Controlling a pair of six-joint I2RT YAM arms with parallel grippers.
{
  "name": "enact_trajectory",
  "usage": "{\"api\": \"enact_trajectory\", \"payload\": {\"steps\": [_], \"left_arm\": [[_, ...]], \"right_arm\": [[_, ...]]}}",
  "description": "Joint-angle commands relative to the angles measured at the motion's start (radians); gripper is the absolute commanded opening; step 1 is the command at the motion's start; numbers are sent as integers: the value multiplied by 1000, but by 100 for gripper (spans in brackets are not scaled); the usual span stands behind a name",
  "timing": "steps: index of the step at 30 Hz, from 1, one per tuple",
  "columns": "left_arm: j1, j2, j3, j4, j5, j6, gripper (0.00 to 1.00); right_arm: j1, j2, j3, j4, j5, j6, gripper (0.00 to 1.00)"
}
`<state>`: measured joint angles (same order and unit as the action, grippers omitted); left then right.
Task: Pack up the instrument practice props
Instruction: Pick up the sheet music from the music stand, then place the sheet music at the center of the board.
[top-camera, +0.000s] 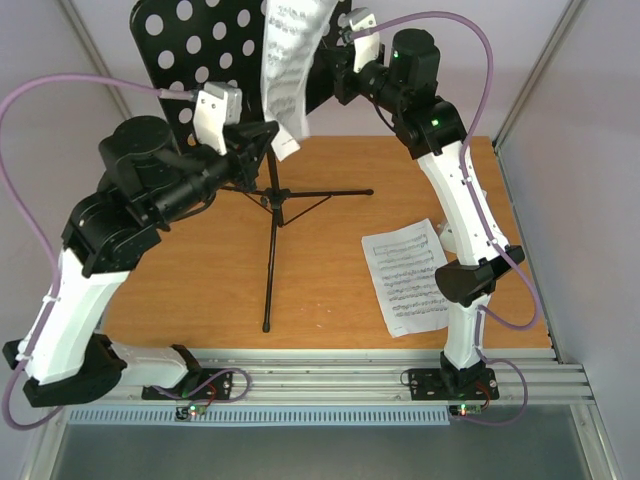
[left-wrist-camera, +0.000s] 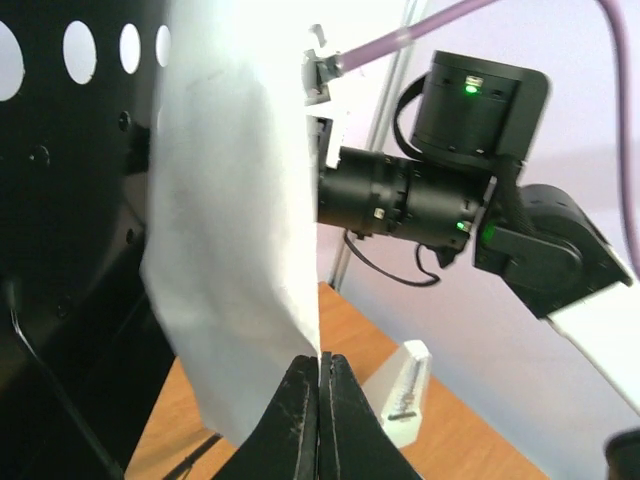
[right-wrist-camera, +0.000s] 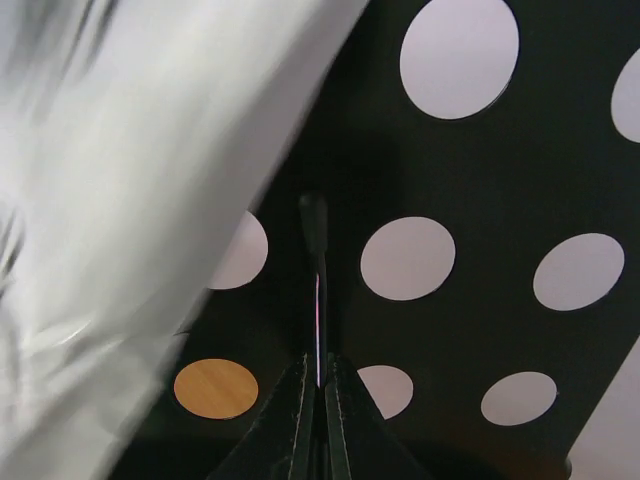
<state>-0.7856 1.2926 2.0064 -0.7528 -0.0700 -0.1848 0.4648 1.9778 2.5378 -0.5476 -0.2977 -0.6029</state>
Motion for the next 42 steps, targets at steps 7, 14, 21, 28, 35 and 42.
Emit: {"api": "enact_trajectory", "payload": {"steps": [7, 14, 21, 28, 35, 42], "left_arm": [[0, -118, -7, -126, 173, 15, 0], [1, -146, -31, -181, 303, 14, 0], [1, -165, -117, -208, 479, 43, 1], [0, -152, -167, -263, 543, 77, 0], [-47, -114, -233, -220, 567, 53, 1], [-227, -1, -239, -177, 470, 44, 0]], "right_arm": [[-2, 4, 24, 51, 18, 55, 1], [-2, -9, 2, 32, 15, 56, 51], [-2, -198, -290, 162, 2, 70, 92], [-2, -402, -529, 168, 54, 71, 98], [-2, -678, -809, 129, 388, 138, 99], [-2, -988, -1105, -50, 632, 261, 98]]}}
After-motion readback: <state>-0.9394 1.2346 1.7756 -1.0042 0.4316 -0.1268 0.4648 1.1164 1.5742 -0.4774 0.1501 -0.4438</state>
